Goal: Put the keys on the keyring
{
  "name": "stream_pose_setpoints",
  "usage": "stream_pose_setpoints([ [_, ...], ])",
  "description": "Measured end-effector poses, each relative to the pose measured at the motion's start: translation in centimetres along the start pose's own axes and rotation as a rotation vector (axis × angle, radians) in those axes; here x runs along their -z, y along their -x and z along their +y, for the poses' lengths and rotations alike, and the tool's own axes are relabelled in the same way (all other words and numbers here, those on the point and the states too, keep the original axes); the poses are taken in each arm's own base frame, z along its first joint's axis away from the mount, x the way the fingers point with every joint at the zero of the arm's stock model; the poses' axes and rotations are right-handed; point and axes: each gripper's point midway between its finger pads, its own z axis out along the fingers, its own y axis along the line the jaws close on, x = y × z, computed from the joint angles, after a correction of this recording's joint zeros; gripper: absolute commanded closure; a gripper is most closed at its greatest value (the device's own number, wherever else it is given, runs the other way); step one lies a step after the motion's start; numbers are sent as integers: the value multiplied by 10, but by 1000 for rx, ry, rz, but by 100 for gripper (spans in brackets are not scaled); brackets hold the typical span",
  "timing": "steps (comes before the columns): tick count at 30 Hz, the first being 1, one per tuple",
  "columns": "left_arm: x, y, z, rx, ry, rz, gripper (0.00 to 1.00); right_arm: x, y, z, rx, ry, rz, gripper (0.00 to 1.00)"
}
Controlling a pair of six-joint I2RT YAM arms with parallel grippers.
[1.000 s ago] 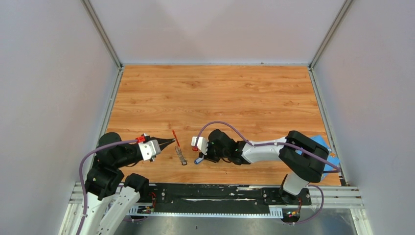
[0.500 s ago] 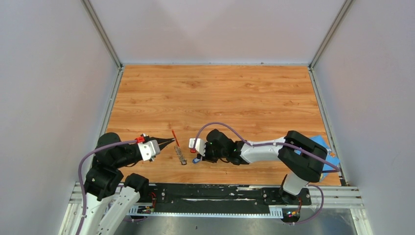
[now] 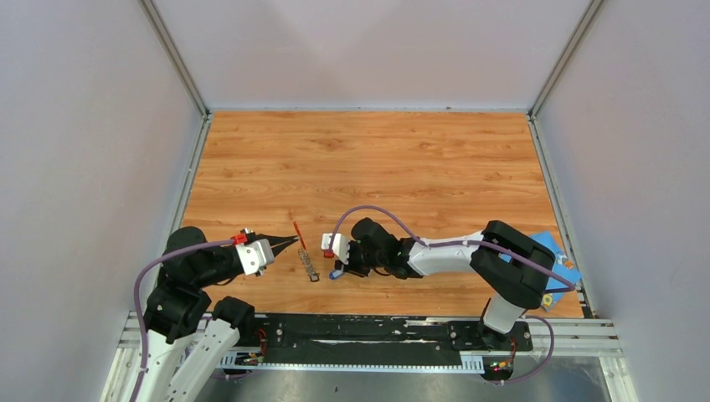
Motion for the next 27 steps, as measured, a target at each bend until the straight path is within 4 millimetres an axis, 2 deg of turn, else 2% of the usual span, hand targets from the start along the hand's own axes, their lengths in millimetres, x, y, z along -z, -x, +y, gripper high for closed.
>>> stream_pose_setpoints([
  [6,0,0,0,1,1,1,100,-2,-7,2,-23,23,15,67],
  [10,1,2,0,-1,2,1,100,-2,-8,5,-34,38,13,70],
  [13,1,3,1,-4,4,-2,100,-3,-7,6,-52,45,7,77],
  [18,2,5,1,-7,5,-4,100,-2,-8,2,-91,40,0,99],
  [21,2,6,1,-9,5,-6,100,0,-12,-1,-130,29,0,100],
  [27,3,8,2,-14,6,-9,100,6,-8,-4,-161,15,-22,99],
])
